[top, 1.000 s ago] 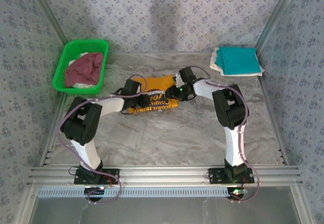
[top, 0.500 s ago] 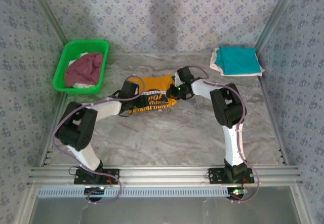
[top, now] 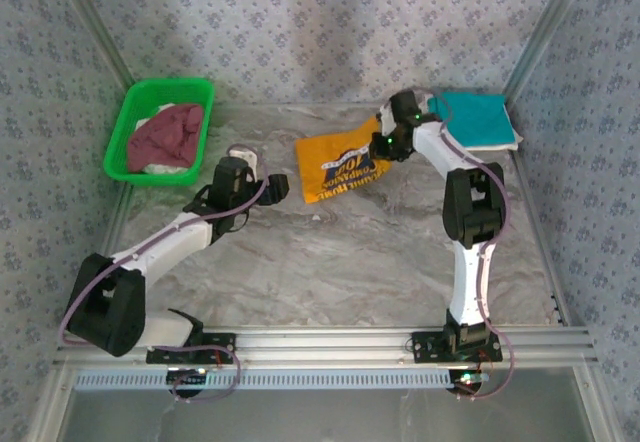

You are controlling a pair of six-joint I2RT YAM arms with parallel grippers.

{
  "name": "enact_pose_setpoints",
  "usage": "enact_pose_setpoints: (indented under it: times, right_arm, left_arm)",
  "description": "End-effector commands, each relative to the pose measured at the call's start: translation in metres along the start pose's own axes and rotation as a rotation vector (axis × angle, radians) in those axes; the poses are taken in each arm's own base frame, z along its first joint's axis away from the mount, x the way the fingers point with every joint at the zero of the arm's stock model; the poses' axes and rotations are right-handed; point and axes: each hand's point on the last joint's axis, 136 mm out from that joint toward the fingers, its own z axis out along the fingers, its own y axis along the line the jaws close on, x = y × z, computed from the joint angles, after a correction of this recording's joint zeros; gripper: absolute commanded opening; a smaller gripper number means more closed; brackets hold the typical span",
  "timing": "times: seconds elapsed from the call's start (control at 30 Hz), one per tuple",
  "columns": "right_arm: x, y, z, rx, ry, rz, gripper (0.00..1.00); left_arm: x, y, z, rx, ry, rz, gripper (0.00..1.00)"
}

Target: Fold and stack the t-shirts

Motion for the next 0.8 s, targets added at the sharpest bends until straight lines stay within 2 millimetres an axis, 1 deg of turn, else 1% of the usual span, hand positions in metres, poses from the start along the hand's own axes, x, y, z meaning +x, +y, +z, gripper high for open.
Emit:
enact_pose_setpoints:
  times: [0.0, 0.1, 0.17, 0.23, 0.33, 0.4, 0.47, 0.53, 0.6, 0.7, 0.77]
  right_arm:
    - [-0.031, -0.032, -0.049, 0.158, -0.054, -0.113, 0.0]
    - [-0.059, -0.052, -0.07, 0.183, -0.127, -0.133, 0.0]
    - [-0.072, -0.063, -0.079, 0.184, -0.146, -0.144, 0.0]
    - [-0.084, -0.08, -0.087, 0.213, -0.153, -0.16, 0.0]
    - [-0.099, -0.1, -0.094, 0.243, -0.161, -0.203, 0.0]
    - [-0.11, -0.116, -0.102, 0.298, -0.174, -0.23, 0.0]
    - [-0.121, -0.131, -0.112, 0.334, -0.211, -0.245, 0.0]
    - [-0.133, -0.142, -0.12, 0.336, -0.262, -0.265, 0.0]
    - [-0.14, -0.151, -0.127, 0.341, -0.295, -0.299, 0.0]
    - [-0.153, -0.176, -0.14, 0.409, -0.347, -0.318, 0.0]
    - [-0.161, -0.185, -0.151, 0.417, -0.385, -0.331, 0.0]
  left_arm:
    - [-0.006, -0.016, -0.005, 0.079, -0.023, 0.056, 0.8]
    - [-0.005, -0.017, -0.006, 0.084, -0.022, 0.067, 0.8]
    - [-0.003, -0.014, -0.006, 0.07, -0.018, 0.069, 0.8]
    - [-0.001, -0.011, -0.008, 0.06, -0.015, 0.072, 0.8]
    - [0.001, -0.009, -0.011, 0.051, -0.02, 0.077, 0.81]
    - [0.002, -0.006, -0.013, 0.037, -0.02, 0.081, 0.82]
    - [0.002, -0.005, -0.014, 0.028, -0.019, 0.087, 0.82]
    - [0.002, -0.003, -0.015, 0.022, -0.02, 0.097, 0.82]
    - [0.001, -0.003, -0.014, 0.016, -0.016, 0.103, 0.82]
    - [0.001, -0.002, -0.014, 0.01, -0.01, 0.109, 0.82]
    - [0.001, -0.001, -0.013, 0.003, -0.005, 0.114, 0.82]
